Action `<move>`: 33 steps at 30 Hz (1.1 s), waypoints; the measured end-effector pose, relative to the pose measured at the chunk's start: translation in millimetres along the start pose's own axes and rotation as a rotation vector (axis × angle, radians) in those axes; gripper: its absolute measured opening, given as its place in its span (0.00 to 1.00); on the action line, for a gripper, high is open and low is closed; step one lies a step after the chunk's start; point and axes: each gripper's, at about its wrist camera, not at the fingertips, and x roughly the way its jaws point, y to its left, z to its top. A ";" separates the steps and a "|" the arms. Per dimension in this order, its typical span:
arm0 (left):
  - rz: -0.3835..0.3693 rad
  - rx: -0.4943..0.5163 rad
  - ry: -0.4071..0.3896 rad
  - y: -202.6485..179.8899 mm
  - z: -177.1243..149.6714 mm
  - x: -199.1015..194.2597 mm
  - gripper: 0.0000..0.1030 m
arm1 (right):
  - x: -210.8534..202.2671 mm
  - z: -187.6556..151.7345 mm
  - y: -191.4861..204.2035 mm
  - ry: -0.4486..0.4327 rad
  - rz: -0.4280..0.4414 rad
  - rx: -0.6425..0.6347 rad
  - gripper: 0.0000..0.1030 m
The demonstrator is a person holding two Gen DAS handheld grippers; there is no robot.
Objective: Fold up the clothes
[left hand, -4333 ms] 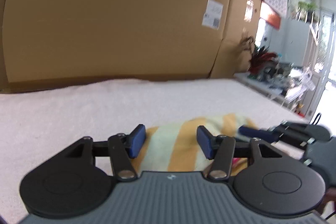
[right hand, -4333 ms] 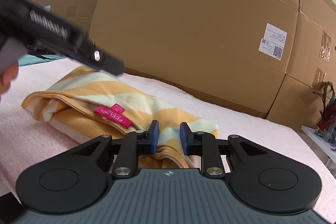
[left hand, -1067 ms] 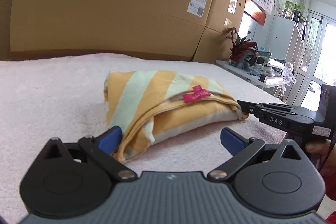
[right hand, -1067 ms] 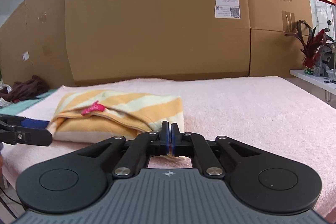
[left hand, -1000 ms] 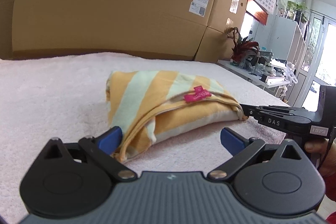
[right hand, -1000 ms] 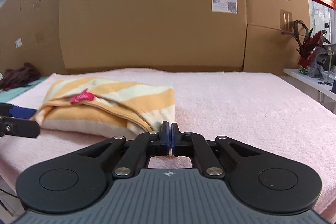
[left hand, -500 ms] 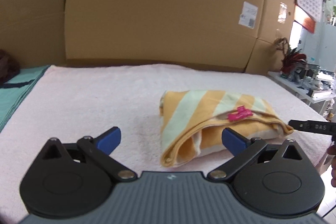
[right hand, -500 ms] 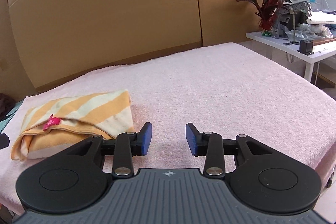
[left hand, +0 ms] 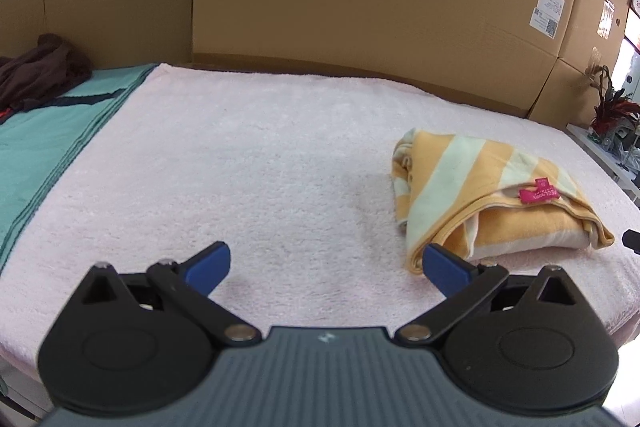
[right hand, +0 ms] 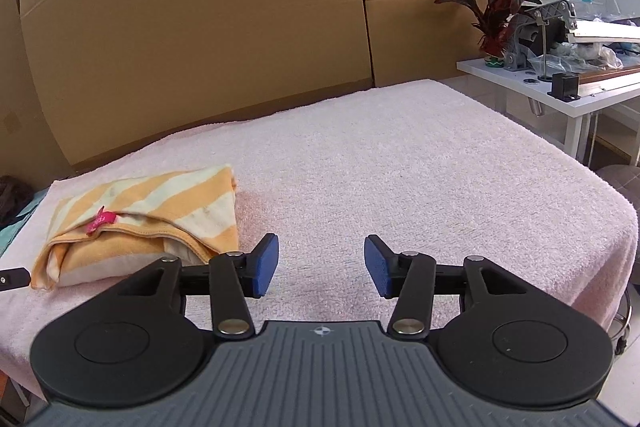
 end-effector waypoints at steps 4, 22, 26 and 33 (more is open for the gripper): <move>-0.053 -0.031 -0.007 7.8 9.0 -1.9 0.99 | 1.7 4.6 -18.4 0.035 0.077 0.060 0.50; -0.244 -0.092 0.116 -23.2 43.7 69.9 0.99 | 73.6 40.6 -11.5 0.221 0.417 0.260 0.50; -0.265 -0.116 0.120 -20.2 46.6 73.8 0.99 | 90.3 42.2 -9.8 0.267 0.454 0.295 0.50; -0.312 -0.072 0.113 -29.1 45.1 77.8 0.99 | 107.6 44.8 0.9 0.330 0.545 0.263 0.50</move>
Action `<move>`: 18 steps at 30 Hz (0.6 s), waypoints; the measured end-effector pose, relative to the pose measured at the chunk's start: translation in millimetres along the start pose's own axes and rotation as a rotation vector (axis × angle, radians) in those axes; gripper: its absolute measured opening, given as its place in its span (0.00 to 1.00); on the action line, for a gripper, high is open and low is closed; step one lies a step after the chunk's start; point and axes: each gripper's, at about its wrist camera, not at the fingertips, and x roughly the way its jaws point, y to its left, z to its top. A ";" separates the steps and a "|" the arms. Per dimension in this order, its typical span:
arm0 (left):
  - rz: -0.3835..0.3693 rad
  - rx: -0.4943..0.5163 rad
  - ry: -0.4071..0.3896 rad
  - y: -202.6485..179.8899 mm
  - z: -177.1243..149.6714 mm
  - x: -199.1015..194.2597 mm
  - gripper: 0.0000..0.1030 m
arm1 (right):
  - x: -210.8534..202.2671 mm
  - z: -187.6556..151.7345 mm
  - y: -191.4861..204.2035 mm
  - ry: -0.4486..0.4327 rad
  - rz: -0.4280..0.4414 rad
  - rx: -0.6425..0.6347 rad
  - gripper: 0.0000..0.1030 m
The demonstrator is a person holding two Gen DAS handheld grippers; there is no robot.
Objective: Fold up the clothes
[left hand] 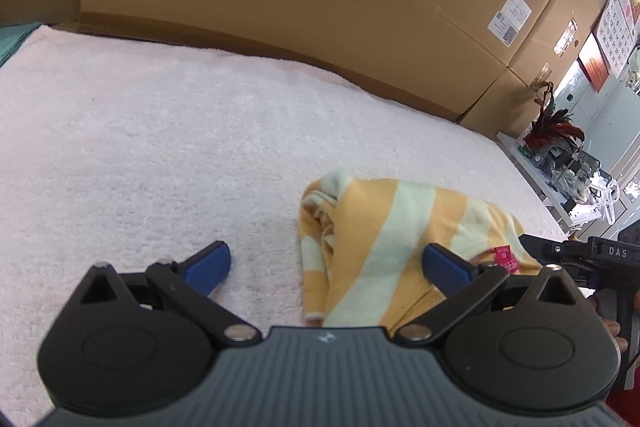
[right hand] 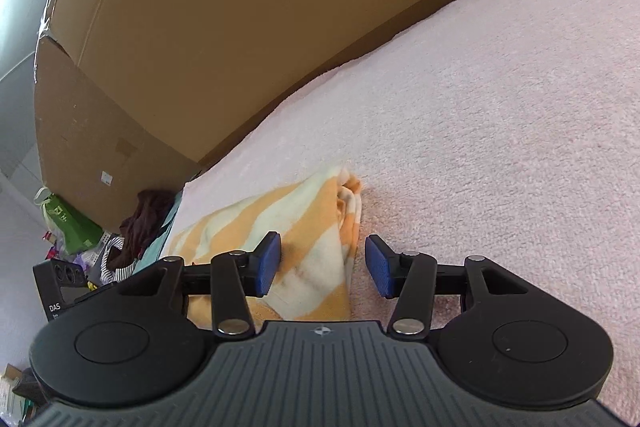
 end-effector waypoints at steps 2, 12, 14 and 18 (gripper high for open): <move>-0.029 0.018 0.007 -2.3 -0.7 2.1 0.99 | 5.1 2.3 -5.4 0.018 0.038 0.024 0.50; -0.171 0.012 -0.035 -1.8 -12.2 5.6 0.99 | 6.9 4.7 -3.9 0.061 0.097 -0.032 0.51; -0.198 -0.032 -0.046 5.0 -12.0 4.5 0.99 | 10.0 7.0 -7.6 0.062 0.094 -0.016 0.51; -0.235 -0.089 -0.054 13.0 -11.1 4.3 0.99 | 19.4 5.4 -3.3 0.040 0.079 -0.044 0.53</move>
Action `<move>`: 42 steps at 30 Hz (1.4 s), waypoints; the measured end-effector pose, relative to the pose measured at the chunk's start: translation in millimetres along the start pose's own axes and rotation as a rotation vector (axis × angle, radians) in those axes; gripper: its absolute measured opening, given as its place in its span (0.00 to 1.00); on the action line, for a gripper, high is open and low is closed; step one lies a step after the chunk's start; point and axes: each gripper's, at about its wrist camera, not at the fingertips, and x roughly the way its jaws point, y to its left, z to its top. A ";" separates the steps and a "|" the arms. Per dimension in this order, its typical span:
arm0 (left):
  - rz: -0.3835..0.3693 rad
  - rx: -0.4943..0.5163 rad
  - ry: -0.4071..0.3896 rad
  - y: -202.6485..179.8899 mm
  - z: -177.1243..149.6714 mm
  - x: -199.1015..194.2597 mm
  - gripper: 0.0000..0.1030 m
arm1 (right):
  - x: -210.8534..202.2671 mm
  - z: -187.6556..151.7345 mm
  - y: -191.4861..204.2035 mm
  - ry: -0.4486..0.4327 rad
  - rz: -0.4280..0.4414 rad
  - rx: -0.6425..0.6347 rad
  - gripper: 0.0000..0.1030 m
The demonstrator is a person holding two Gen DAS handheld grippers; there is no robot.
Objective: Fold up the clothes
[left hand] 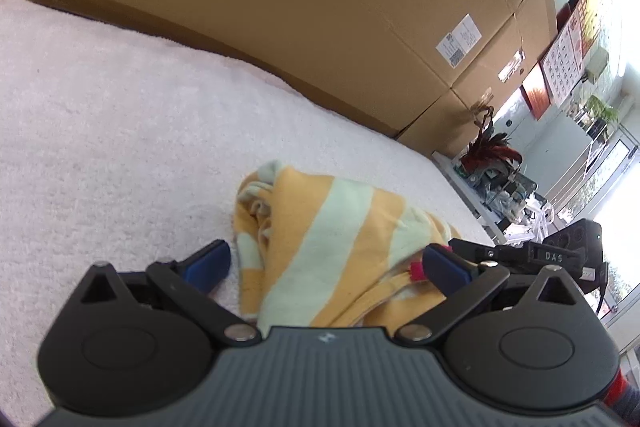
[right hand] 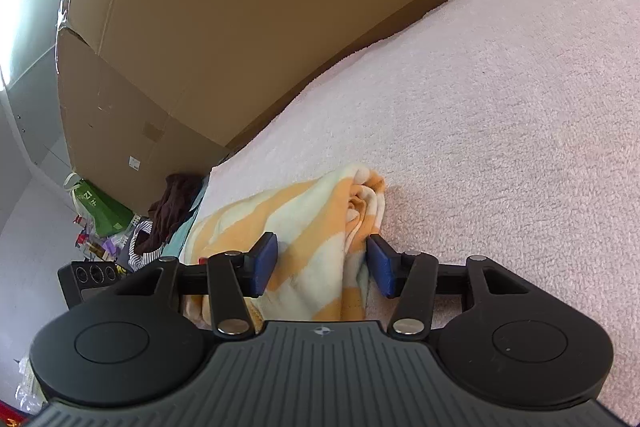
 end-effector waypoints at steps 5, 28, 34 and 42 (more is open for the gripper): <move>-0.022 -0.029 0.001 3.2 1.2 -1.6 0.99 | 4.3 -1.2 0.1 -0.002 0.008 -0.023 0.49; 0.176 0.110 -0.092 -35.9 -19.1 -0.2 0.57 | -7.7 -14.2 13.0 -0.075 0.065 -0.028 0.32; 0.163 0.085 -0.171 -25.3 13.8 -18.3 0.35 | -2.9 5.9 33.5 -0.116 0.102 -0.058 0.29; 0.285 0.192 -0.350 -0.5 91.4 -48.1 0.35 | 72.1 60.8 77.6 -0.159 0.225 -0.107 0.29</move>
